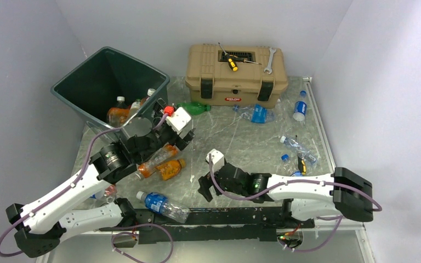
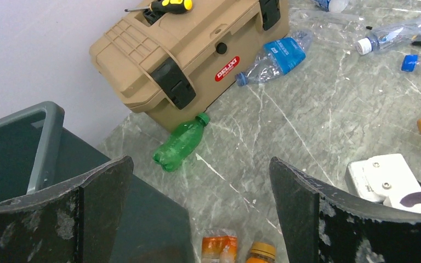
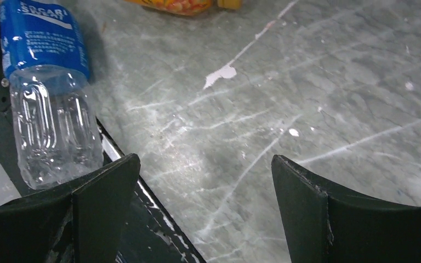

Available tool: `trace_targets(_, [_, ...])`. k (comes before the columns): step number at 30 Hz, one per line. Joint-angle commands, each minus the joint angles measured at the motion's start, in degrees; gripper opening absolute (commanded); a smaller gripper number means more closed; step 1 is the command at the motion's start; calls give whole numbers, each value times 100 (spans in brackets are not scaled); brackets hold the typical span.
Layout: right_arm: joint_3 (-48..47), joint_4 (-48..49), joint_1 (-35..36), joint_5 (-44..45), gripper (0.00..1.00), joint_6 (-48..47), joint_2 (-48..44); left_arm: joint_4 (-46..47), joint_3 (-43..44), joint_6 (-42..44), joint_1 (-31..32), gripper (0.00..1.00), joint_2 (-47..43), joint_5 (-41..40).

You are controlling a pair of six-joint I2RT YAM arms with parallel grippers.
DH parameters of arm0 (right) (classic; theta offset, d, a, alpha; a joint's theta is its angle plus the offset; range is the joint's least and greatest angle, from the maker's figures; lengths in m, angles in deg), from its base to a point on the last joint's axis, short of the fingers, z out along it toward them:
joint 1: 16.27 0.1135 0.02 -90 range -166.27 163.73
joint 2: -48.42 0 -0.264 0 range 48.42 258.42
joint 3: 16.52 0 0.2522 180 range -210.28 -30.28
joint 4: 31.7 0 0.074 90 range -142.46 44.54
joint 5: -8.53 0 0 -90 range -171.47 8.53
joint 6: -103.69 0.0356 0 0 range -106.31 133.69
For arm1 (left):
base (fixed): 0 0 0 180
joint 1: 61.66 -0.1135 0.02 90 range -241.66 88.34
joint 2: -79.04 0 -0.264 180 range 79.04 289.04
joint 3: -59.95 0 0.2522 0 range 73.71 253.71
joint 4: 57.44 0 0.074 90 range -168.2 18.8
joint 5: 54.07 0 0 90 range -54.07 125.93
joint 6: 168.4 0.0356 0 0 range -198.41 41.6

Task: Put the plastic bottles in the bin
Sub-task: Place the plastic bottle in the trash bin, then pick up the plastic bottle from the corner of the board.

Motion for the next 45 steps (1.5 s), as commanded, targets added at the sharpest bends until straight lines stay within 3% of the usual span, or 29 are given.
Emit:
trace_targets(1, [-412,687,118,-334,94,-117,231,452,-104,-4,81,100,-215,-355])
trace_targets(8, [-872,868,377,-984,96,-327,553,563,-200,59,115,100,-230,-466])
trace_targets(18, [-2033,78,1219,-431,97,-956,1671,941,-419,138,134,99,-489,-871])
trace_targets(38, [-3075,-847,1399,-896,93,-1102,2968,923,-442,225,142,99,-381,-957])
trace_targets(45, [-3324,-1210,1399,-629,84,-1007,3414,910,-446,243,148,99,-345,-962])
